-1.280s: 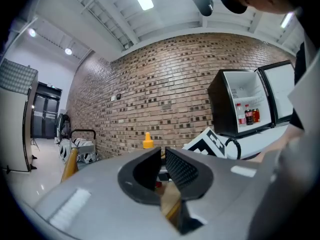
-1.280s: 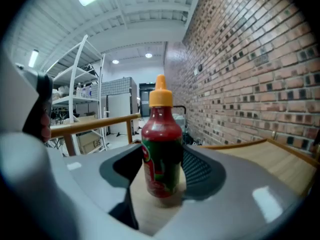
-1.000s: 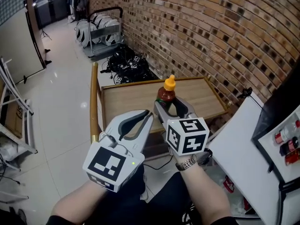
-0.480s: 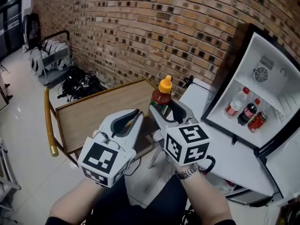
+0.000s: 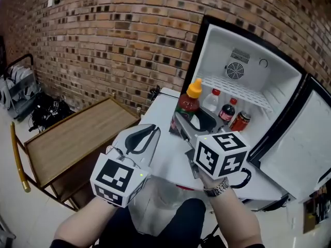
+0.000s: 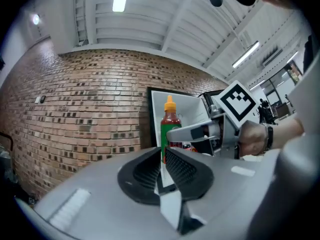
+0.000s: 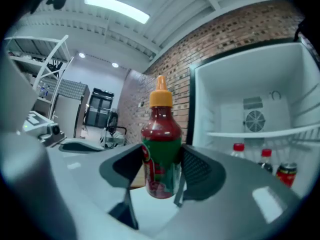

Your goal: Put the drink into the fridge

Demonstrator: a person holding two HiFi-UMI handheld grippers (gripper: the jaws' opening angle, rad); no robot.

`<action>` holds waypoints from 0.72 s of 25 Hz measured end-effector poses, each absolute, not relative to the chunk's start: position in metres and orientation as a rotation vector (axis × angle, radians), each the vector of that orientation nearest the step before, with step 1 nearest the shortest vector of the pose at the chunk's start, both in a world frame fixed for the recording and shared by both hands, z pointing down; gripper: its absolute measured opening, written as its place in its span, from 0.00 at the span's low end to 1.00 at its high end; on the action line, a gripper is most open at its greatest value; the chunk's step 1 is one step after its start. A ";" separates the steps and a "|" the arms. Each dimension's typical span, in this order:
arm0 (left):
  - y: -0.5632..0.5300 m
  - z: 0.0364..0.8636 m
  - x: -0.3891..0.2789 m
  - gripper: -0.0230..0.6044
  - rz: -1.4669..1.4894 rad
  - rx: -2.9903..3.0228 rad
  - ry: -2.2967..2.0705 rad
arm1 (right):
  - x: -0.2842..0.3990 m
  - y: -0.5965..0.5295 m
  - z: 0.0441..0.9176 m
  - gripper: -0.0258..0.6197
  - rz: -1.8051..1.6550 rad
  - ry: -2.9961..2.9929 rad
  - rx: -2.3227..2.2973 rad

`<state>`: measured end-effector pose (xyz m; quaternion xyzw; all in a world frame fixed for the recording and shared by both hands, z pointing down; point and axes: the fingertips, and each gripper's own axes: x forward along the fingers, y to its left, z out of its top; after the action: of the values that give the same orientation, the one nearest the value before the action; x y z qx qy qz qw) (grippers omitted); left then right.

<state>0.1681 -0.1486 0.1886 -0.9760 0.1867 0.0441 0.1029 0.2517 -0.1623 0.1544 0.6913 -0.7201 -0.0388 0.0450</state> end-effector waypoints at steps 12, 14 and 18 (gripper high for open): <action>-0.119 0.170 0.267 0.06 0.194 -2.922 0.337 | 0.389 -0.128 0.075 0.42 -0.125 -2.007 2.341; -0.117 0.169 0.278 0.06 0.191 -2.917 0.314 | 0.409 -0.130 0.067 0.42 -0.104 -1.984 2.370; -0.118 0.168 0.293 0.06 0.175 -2.910 0.296 | 0.442 -0.139 0.053 0.42 -0.077 -1.948 2.417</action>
<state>0.2930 -0.1181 0.1685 -0.9876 0.1004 0.0594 0.1054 0.4424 -0.1389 0.0529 0.7782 -0.6273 -0.0249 0.0181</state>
